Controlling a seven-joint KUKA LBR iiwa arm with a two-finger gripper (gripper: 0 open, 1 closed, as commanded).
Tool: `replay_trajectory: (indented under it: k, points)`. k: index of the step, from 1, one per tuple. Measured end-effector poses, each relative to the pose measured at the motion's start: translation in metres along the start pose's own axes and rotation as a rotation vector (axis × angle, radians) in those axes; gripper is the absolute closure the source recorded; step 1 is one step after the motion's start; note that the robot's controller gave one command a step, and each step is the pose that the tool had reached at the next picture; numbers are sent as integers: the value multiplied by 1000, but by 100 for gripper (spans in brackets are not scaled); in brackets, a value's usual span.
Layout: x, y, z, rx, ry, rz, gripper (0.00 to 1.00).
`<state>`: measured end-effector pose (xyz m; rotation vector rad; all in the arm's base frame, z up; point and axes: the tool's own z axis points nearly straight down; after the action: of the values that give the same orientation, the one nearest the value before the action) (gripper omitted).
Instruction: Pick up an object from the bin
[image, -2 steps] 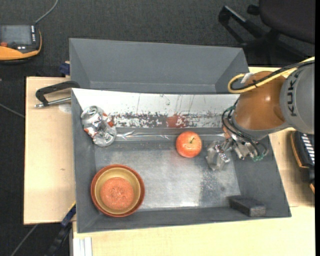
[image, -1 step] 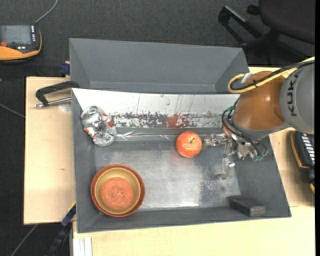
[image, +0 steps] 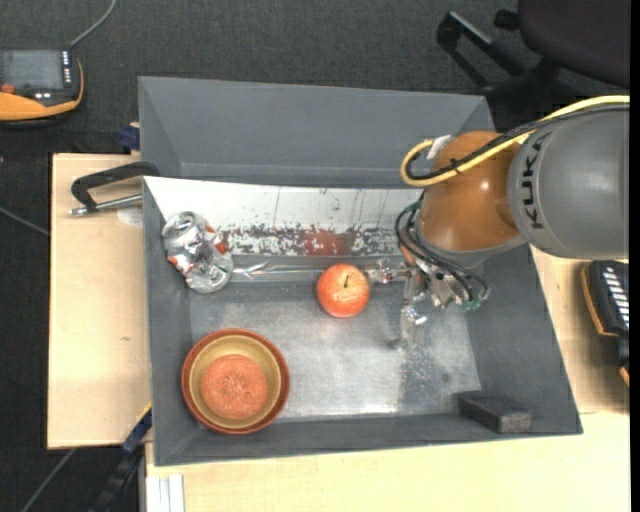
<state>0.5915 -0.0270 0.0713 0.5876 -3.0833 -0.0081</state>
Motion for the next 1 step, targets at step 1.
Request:
replay_trajectory:
  k: [1]
  points:
    - [-23, 45, 0, -2, -8, 9, 0]
